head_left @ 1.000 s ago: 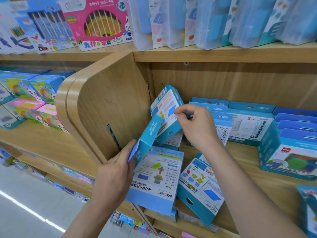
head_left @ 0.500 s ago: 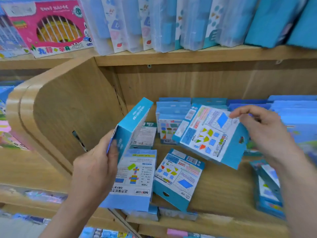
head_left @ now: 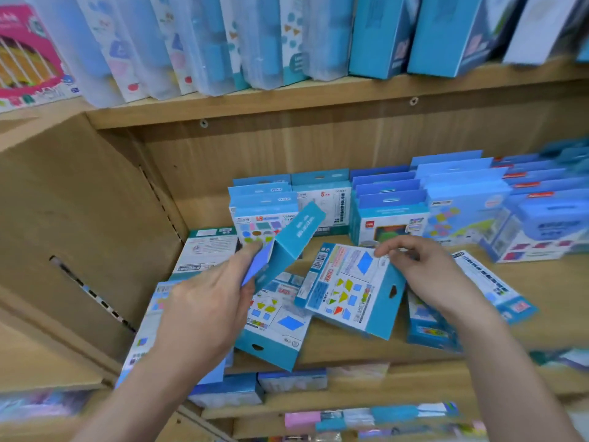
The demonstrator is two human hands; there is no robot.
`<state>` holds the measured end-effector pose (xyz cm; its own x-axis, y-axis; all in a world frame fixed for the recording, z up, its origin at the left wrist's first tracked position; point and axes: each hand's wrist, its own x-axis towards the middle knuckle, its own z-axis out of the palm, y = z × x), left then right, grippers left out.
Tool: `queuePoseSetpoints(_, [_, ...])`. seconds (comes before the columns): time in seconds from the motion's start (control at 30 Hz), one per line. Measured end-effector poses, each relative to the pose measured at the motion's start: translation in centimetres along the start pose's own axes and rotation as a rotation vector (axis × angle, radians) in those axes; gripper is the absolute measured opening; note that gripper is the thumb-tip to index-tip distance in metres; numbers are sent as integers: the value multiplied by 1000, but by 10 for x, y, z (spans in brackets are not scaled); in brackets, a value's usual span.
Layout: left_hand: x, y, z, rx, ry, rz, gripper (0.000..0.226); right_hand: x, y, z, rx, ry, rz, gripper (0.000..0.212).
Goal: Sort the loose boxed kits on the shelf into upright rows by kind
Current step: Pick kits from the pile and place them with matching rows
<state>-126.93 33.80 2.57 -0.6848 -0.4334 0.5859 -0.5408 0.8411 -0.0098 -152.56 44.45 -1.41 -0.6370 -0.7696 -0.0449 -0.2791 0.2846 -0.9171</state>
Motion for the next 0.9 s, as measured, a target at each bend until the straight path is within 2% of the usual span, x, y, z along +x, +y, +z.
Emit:
queuePoseSetpoints(0.13, [9, 20, 13, 3, 52, 74, 34, -6, -4, -35, -227, 120, -64, 29])
queuePoseSetpoints(0.23, [17, 37, 24, 2, 26, 100, 37, -1, 3, -42, -363, 86, -41, 24])
queuePoseSetpoints(0.33, [24, 57, 36, -17, -5, 116, 39, 3, 17, -35, -335, 77, -27, 17])
queuePoseSetpoints(0.57, [17, 79, 75, 14, -54, 248, 36, 0, 25, -37, -316, 158, -64, 18])
queuePoseSetpoints(0.73, [1, 85, 96, 71, -190, 347, 39, 3, 23, -38, -306, 125, -101, 19])
queuePoseSetpoints(0.9, [7, 84, 84, -29, -431, 170, 50, 9, 20, -36, -441, 101, -116, 26])
